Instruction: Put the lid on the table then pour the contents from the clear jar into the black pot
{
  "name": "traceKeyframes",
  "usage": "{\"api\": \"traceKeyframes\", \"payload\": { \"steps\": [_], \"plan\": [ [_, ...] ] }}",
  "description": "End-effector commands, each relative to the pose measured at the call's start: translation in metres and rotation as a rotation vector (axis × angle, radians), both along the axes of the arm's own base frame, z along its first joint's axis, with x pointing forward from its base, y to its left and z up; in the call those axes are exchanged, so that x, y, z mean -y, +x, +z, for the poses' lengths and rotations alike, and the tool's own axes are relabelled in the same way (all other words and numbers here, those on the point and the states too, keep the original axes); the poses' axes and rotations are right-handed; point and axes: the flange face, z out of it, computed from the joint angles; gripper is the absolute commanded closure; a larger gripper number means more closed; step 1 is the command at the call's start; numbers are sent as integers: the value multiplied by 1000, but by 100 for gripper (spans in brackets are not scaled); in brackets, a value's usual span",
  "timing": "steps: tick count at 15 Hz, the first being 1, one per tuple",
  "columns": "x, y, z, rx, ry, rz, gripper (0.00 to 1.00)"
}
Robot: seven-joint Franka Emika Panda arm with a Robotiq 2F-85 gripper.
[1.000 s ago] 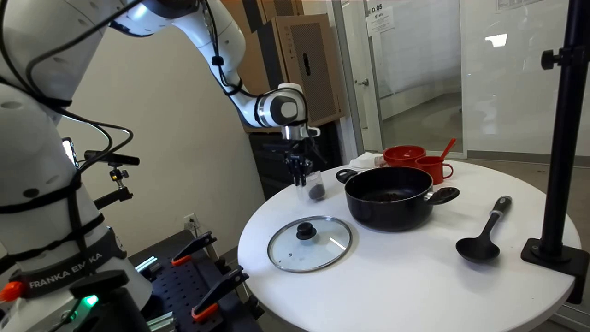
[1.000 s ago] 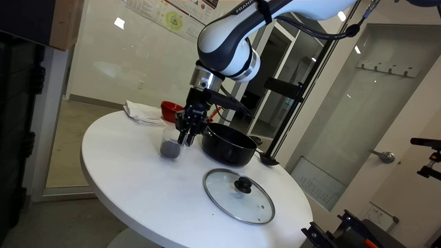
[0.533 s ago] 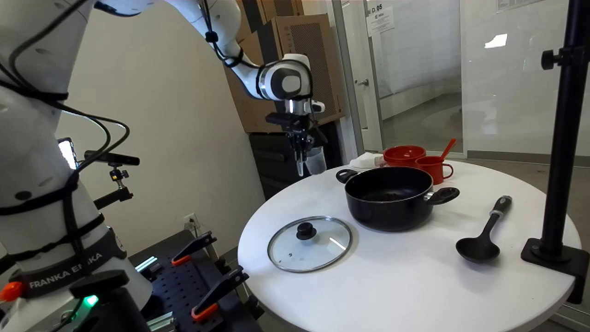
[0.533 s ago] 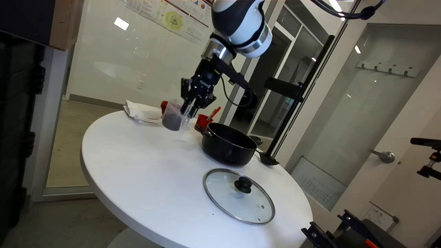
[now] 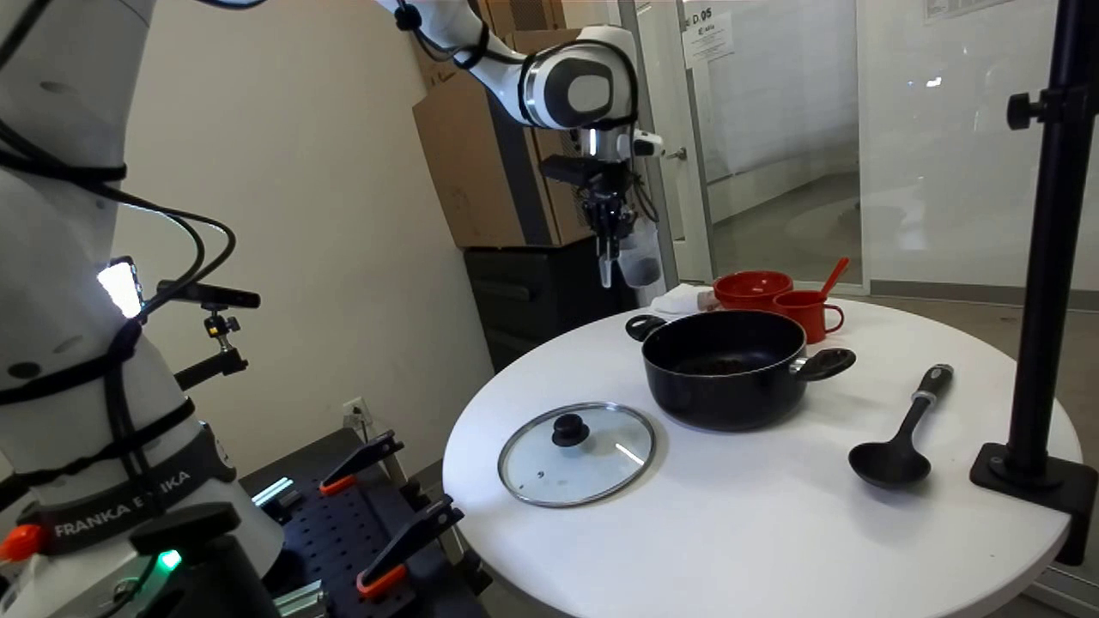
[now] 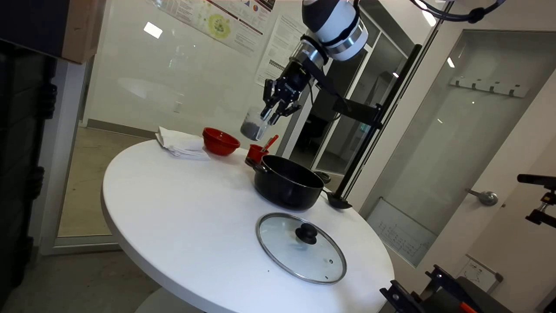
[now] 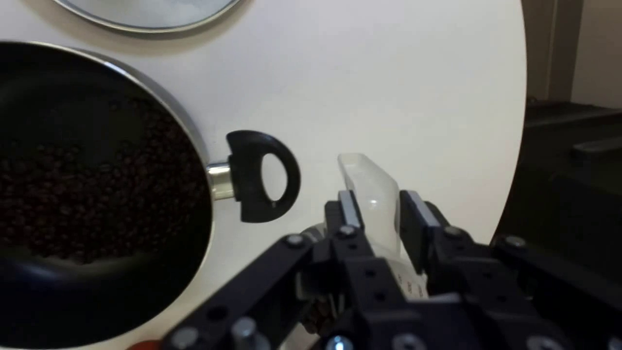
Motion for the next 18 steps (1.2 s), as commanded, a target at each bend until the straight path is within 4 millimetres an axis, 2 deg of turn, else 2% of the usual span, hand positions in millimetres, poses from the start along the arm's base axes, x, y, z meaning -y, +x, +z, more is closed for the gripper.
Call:
{"api": "traceKeyframes", "payload": {
  "steps": [1,7,10,14,18],
  "plan": [
    [43,10,3,-15,-18,-93,94],
    [113,0,-36,-123,-16,-225,94],
    [139,-9,-52,-185,96,-287,94],
    [167,-16,-62,-245,293,-340,94],
    [181,-15,-65,-289,495,-377,94]
  ]
}}
